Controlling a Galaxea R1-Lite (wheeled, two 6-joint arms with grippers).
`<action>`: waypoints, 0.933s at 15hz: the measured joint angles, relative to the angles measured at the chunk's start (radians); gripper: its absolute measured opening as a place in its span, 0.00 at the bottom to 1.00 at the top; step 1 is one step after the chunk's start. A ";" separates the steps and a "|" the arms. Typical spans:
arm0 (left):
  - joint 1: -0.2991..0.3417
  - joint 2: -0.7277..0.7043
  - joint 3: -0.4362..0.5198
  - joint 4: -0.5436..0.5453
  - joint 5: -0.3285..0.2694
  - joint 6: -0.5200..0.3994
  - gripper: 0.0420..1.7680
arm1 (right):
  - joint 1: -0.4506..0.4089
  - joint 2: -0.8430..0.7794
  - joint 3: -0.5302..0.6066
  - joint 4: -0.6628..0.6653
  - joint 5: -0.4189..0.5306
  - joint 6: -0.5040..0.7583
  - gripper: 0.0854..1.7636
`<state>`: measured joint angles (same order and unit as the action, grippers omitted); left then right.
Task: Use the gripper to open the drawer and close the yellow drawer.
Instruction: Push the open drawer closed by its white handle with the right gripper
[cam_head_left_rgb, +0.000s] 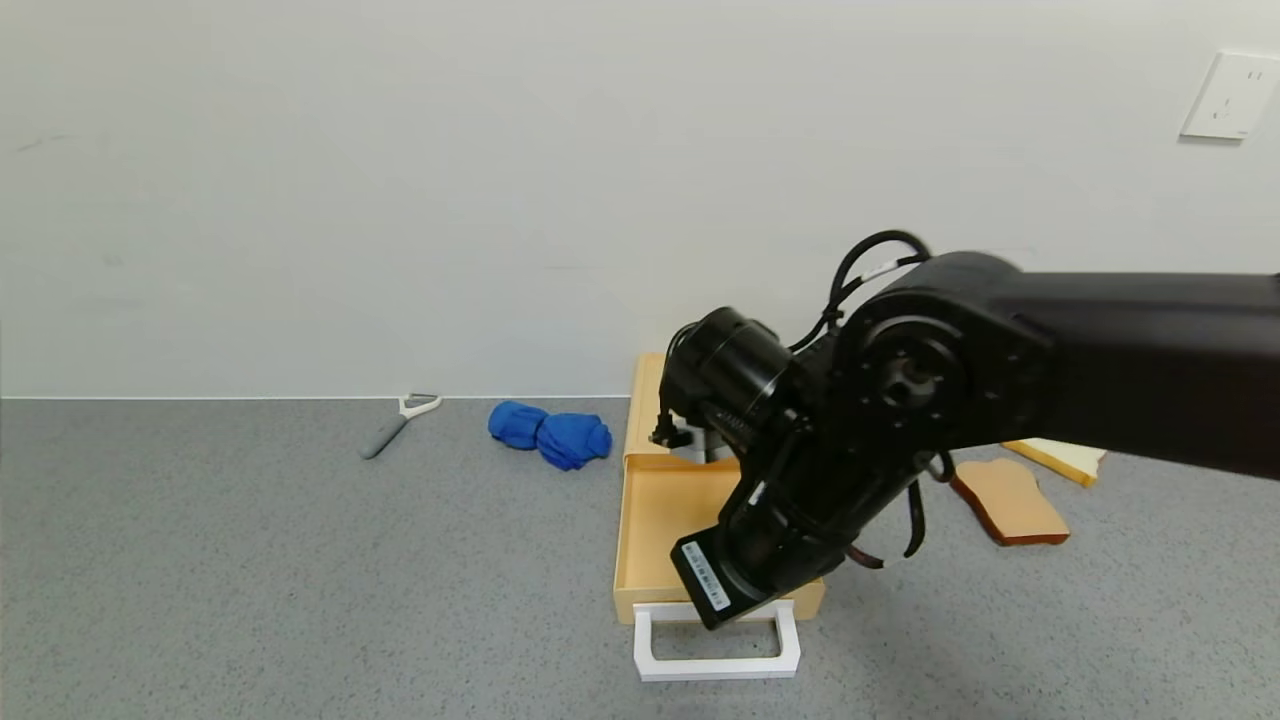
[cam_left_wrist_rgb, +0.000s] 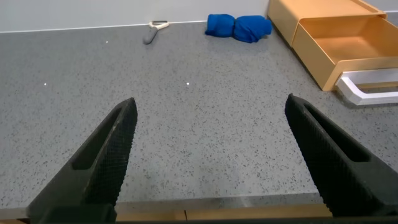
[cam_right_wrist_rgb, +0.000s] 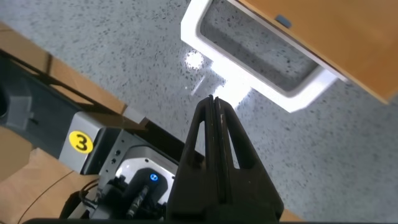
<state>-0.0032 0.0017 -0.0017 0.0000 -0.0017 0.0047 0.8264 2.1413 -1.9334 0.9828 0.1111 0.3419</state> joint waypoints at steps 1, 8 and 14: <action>0.000 0.000 0.000 0.000 0.000 0.000 0.97 | -0.011 -0.050 0.026 0.000 -0.001 -0.020 0.02; 0.000 0.000 0.000 0.000 0.000 0.000 0.97 | -0.185 -0.412 0.445 -0.291 0.069 -0.157 0.02; 0.000 0.000 0.000 0.000 0.000 0.000 0.97 | -0.313 -0.706 0.901 -0.747 0.094 -0.183 0.02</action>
<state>-0.0032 0.0019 -0.0017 0.0000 -0.0013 0.0047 0.5132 1.4349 -1.0323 0.2362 0.2053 0.1587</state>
